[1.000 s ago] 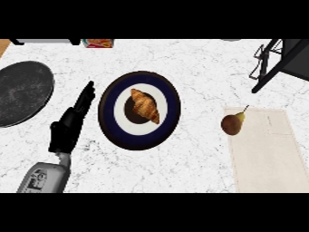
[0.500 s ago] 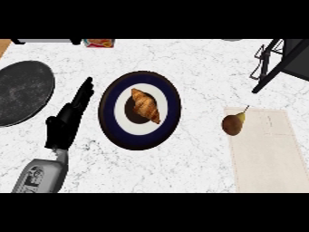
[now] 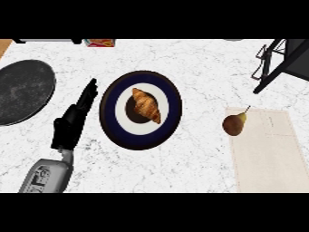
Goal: Pick the sweet potato from the placemat and place it in the tiered shelf
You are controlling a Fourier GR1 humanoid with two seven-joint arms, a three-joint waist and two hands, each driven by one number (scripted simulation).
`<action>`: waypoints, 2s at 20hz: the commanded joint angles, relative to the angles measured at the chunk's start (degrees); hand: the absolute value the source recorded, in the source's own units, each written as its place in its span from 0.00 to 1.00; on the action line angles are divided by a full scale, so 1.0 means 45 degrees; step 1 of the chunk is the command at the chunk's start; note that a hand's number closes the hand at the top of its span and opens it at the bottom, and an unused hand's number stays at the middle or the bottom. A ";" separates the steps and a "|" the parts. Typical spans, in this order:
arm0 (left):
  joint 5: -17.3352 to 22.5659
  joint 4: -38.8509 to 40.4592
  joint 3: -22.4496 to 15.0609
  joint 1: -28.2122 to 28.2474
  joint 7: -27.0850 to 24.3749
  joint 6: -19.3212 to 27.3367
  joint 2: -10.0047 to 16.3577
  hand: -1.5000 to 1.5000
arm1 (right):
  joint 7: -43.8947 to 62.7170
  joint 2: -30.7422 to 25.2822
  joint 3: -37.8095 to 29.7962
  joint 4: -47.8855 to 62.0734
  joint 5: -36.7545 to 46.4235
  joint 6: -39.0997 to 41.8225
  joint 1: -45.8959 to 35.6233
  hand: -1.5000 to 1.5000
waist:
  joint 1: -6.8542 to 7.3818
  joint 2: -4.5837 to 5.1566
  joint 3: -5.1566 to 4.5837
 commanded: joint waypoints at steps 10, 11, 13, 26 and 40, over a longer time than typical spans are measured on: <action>0.0259 -0.0572 0.0407 0.0318 0.0160 -0.0669 0.0389 0.50 | -0.3441 -0.0204 -0.2255 0.2918 -0.3314 -0.4982 -0.0004 1.00 | 0.0027 -0.0002 0.0008; 0.0164 -0.0417 0.0283 0.0426 0.0054 -0.0664 0.0215 0.50 | -0.3107 -0.0151 -0.2113 0.3036 -0.3225 -0.4817 -0.0433 1.00 | 0.0005 -0.0014 0.0002; -0.0223 -0.1085 -0.0155 0.0690 0.0365 -0.0163 -0.0229 0.50 | -0.4006 -0.0759 -0.2515 0.3839 -0.3830 -0.5090 -0.0556 1.00 | 0.0057 -0.0007 0.0006; -0.0350 -0.0508 0.0174 0.0616 -0.0129 -0.0318 -0.0251 0.50 | -0.0274 -0.1995 -0.2033 0.4700 -0.1147 -0.4591 -0.0100 0.00 | -0.0095 -0.0056 -0.0009; -0.0552 -0.1117 0.0028 0.1296 -0.0126 -0.0592 -0.0367 0.50 | -0.1944 -0.1555 -0.2769 0.2090 -0.5455 -0.4313 0.0490 0.00 | -0.0065 -0.0086 -0.0002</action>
